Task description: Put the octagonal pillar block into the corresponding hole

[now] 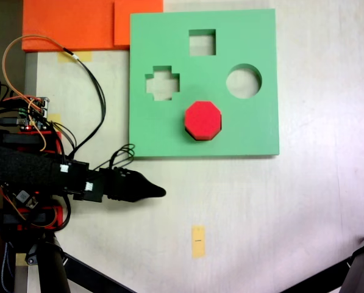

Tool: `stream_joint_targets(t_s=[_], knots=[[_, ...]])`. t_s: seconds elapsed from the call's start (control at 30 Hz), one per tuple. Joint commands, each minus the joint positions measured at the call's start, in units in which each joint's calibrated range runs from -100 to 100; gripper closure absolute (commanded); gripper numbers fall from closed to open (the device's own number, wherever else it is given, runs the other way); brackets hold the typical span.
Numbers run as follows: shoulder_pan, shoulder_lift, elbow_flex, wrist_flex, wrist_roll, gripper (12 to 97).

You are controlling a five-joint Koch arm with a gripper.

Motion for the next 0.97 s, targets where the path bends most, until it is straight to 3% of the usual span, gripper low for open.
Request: stream_joint_targets(t_s=[0.0,0.17,0.3,0.93], knots=[[1.27,-0.82,-2.90,5.02,-0.63,58.4],[3.17,-0.82,-5.00,3.48,-0.68,58.9],[3.08,-0.82,-5.00,-9.24,-0.44,59.1],[3.13,-0.82,-5.00,-8.75,-0.44,59.2]])
